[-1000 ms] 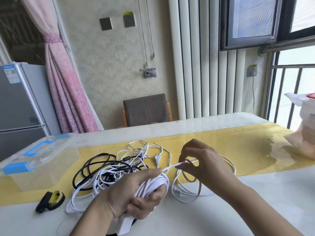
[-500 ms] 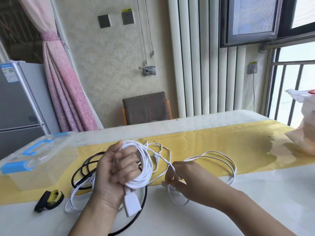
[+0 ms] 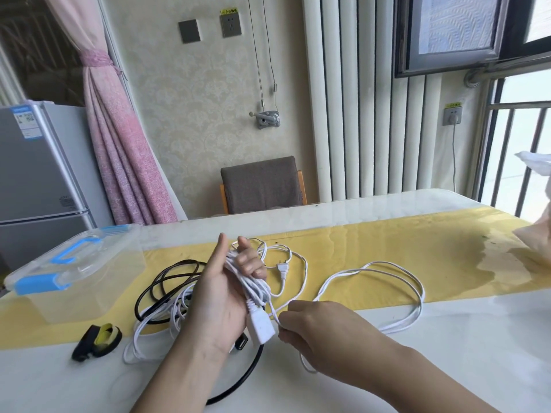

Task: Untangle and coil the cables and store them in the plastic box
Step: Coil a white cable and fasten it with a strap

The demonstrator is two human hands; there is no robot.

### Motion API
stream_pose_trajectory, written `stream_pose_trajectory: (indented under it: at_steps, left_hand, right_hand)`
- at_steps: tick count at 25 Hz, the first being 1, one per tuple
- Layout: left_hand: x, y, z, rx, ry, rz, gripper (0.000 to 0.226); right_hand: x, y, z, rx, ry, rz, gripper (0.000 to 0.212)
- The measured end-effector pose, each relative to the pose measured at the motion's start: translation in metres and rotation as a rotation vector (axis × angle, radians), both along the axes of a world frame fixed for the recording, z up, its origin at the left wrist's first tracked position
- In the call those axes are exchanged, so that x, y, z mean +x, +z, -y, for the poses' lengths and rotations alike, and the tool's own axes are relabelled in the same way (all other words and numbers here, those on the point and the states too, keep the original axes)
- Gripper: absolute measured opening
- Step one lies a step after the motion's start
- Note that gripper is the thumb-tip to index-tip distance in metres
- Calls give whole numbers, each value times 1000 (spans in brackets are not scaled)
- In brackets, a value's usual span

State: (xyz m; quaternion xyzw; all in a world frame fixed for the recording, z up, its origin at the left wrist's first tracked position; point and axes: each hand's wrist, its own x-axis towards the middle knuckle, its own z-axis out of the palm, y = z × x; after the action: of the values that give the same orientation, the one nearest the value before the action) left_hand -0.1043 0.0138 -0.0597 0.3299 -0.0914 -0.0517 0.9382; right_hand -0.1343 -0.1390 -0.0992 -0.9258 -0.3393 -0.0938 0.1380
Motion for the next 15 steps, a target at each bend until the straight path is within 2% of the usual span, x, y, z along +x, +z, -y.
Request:
stream_pose_trajectory:
  at_steps: [3,5,7,9,11,15]
  left_hand:
    - [-5,-6,14,370,157,147,38]
    - [-4,-15,17,620,234,276,51]
    - [-3,-20,16,769,244,403,63]
    - [-1,-22,15,857,271,497,68]
    - [2,-25,13,930,342,571,67]
    - [9,-29,1,1210,561,719,46]
  right_hand:
    - [-2,2,-1,-23,30,-12,21]
    - [-1,2,0,8,45,-23,16]
    - [-1,1,0,52,36,-51,9]
    - [-2,2,1,101,36,-93,13]
    - [-3,4,1,186,67,-168,14]
    - [-3,12,6,425,18,-275,17]
